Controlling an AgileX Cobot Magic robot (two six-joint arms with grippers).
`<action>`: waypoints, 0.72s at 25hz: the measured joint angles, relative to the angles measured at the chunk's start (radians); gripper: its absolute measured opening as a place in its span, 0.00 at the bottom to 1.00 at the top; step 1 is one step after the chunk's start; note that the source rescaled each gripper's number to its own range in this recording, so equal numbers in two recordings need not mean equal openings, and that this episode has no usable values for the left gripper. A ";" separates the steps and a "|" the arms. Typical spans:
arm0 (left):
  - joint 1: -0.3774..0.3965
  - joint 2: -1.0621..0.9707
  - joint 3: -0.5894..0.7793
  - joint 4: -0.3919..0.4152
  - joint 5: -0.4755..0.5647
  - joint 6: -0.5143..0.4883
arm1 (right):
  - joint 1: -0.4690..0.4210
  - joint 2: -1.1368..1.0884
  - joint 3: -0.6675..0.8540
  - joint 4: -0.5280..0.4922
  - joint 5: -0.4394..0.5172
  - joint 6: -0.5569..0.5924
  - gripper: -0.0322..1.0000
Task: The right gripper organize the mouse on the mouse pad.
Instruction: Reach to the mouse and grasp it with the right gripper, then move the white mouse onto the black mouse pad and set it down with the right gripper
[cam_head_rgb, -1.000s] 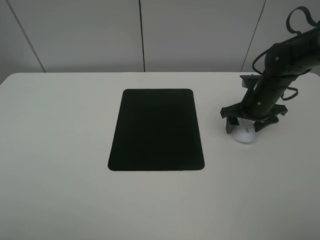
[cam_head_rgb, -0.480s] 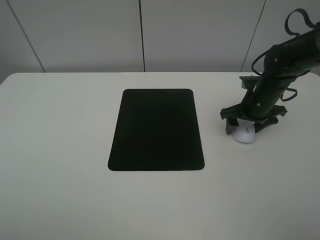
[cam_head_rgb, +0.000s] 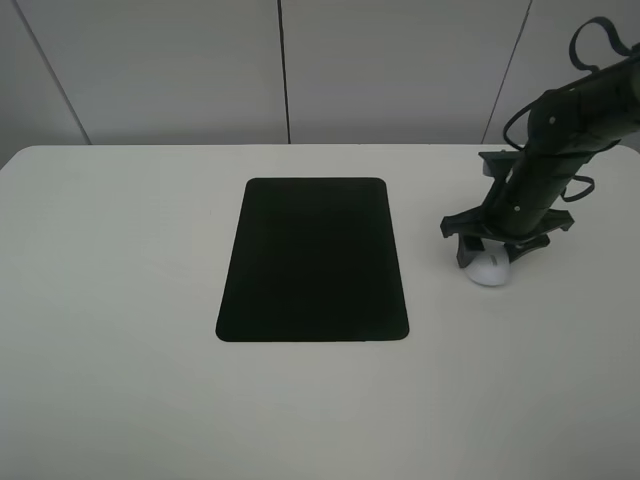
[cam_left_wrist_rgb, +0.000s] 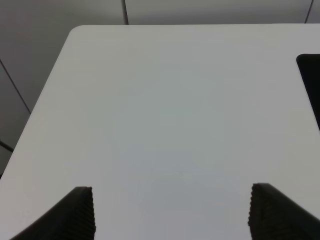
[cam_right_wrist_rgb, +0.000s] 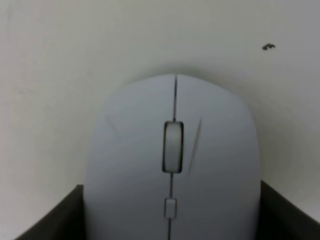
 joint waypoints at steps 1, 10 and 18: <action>0.000 0.000 0.000 0.000 0.000 0.000 | 0.000 0.000 0.000 -0.001 0.000 0.000 0.06; 0.000 0.000 0.000 0.000 0.000 0.000 | 0.000 0.000 0.000 -0.002 0.000 0.003 0.06; 0.000 0.000 0.000 0.000 0.000 0.000 | 0.000 0.000 0.000 -0.002 0.000 0.010 0.06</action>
